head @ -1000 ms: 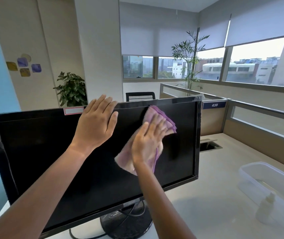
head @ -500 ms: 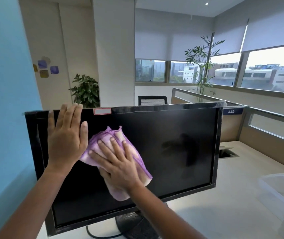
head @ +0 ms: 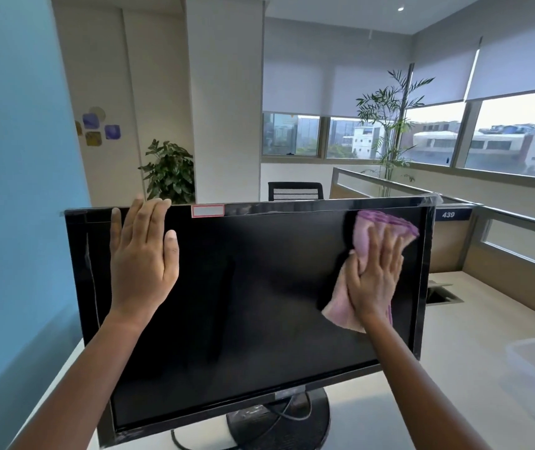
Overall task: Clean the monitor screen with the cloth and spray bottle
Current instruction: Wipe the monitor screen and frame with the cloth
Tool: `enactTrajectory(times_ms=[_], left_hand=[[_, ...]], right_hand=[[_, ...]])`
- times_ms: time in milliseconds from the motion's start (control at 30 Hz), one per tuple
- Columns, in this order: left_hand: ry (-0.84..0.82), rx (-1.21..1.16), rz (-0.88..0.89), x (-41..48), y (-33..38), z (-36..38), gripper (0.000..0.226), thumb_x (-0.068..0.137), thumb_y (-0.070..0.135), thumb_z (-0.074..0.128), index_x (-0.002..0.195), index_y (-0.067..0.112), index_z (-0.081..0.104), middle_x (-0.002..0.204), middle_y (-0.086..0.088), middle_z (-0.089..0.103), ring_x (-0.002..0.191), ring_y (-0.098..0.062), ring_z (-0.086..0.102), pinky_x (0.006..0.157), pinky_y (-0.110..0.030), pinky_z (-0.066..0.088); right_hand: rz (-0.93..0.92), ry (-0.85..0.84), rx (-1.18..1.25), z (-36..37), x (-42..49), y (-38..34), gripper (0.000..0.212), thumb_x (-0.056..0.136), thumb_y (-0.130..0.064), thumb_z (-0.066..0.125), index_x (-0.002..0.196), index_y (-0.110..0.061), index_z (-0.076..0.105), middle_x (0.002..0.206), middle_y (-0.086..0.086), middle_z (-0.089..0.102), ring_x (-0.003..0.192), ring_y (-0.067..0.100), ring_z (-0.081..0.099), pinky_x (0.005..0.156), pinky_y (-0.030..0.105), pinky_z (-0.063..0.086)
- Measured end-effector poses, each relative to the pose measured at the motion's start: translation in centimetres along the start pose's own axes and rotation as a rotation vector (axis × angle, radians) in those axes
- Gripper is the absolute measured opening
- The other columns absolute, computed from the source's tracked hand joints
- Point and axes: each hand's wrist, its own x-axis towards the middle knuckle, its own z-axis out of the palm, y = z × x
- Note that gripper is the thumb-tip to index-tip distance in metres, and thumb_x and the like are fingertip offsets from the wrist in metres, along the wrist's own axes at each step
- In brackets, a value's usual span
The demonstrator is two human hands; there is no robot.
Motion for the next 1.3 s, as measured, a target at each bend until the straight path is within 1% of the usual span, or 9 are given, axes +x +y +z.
enactTrajectory(times_ms=[133,267,400,600,700,833,933,1100,1300], left_hand=[[-0.017,-0.007,-0.008,-0.1,-0.1,-0.1,0.044,0.091,0.022,0.027,0.128,0.005,0.044,0.131,-0.018,0.051,0.131,-0.031,0.036,0.115,-0.045,0.014],[-0.035,-0.025,-0.034,-0.5,0.0,-0.4,0.047,0.092,0.024,0.025,0.132,0.005,0.041,0.136,-0.018,0.047,0.134,-0.030,0.032,0.117,-0.040,0.008],[-0.045,-0.034,-0.008,-0.9,-0.1,-0.7,0.050,0.093,0.026,0.023,0.137,0.006,0.036,0.142,-0.016,0.042,0.136,-0.026,0.027,0.116,-0.022,-0.006],[-0.067,-0.082,-0.003,-2.7,-0.5,-0.8,0.053,0.094,0.028,0.021,0.141,0.003,0.025,0.149,-0.014,0.029,0.139,-0.019,0.018,0.117,-0.022,-0.004],[-0.082,-0.048,-0.056,-5.5,-1.3,-0.6,0.056,0.095,0.034,0.017,0.143,0.005,0.019,0.152,-0.014,0.022,0.141,-0.022,0.015,0.118,-0.027,-0.003],[-0.109,0.002,-0.165,-8.8,-2.2,-0.2,0.060,0.095,0.038,0.017,0.144,0.004,0.015,0.152,-0.017,0.019,0.142,-0.025,0.010,0.117,-0.032,-0.003],[-0.080,0.006,-0.226,-10.8,-2.5,0.0,0.062,0.092,0.035,0.023,0.143,0.001,0.014,0.152,-0.021,0.017,0.142,-0.028,0.008,0.117,-0.028,-0.009],[-0.097,-0.004,-0.367,-13.7,-2.9,0.7,0.065,0.091,0.034,0.024,0.142,-0.004,0.010,0.152,-0.026,0.011,0.141,-0.032,0.008,0.115,-0.050,0.007],[-0.142,-0.004,-0.395,-15.6,-2.6,1.2,0.066,0.091,0.033,0.023,0.141,-0.007,0.010,0.150,-0.030,0.010,0.141,-0.034,0.006,0.113,-0.055,0.013]], right_hand=[[0.424,0.066,0.211,0.1,-0.9,-2.5,0.071,0.084,-0.055,0.015,0.147,-0.022,0.009,0.157,0.008,0.006,0.144,0.030,-0.004,0.116,0.041,0.003],[0.458,0.051,0.218,0.6,-2.7,-7.5,0.064,0.092,-0.046,0.017,0.146,-0.014,0.005,0.156,0.014,0.002,0.143,0.033,-0.007,0.109,0.025,-0.022],[0.232,0.016,0.230,1.3,-6.7,-13.9,0.064,0.092,-0.046,0.018,0.146,-0.014,0.003,0.154,0.018,0.005,0.141,0.028,-0.009,0.114,0.032,-0.012],[-0.396,-0.175,0.148,3.0,-13.9,-19.6,0.056,0.094,-0.049,0.024,0.145,-0.034,0.007,0.157,-0.002,-0.001,0.143,0.030,0.001,0.114,0.053,0.007],[-0.719,-0.137,0.024,3.7,-16.3,-18.0,0.063,0.086,-0.047,0.043,0.143,-0.034,0.020,0.150,-0.003,0.022,0.144,0.024,0.002,0.111,0.052,0.017],[-1.110,-0.132,-0.154,4.2,-16.7,-13.2,0.065,0.082,-0.049,0.048,0.141,-0.035,0.025,0.149,-0.006,0.022,0.144,0.024,-0.005,0.114,0.051,0.008],[-1.208,-0.134,-0.216,3.7,-15.5,-8.8,0.068,0.077,-0.049,0.050,0.140,-0.038,0.025,0.147,-0.010,0.024,0.144,0.023,-0.001,0.113,0.050,0.007],[-0.940,-0.072,-0.172,2.1,-12.1,-2.4,0.060,0.070,-0.038,0.052,0.130,-0.038,0.040,0.138,-0.007,0.036,0.132,0.028,0.029,0.115,0.048,0.007],[-0.253,-0.075,-0.085,1.6,-10.5,2.6,0.060,0.080,-0.036,0.039,0.137,-0.023,0.027,0.147,0.013,0.027,0.137,0.036,0.017,0.114,0.044,0.008]])
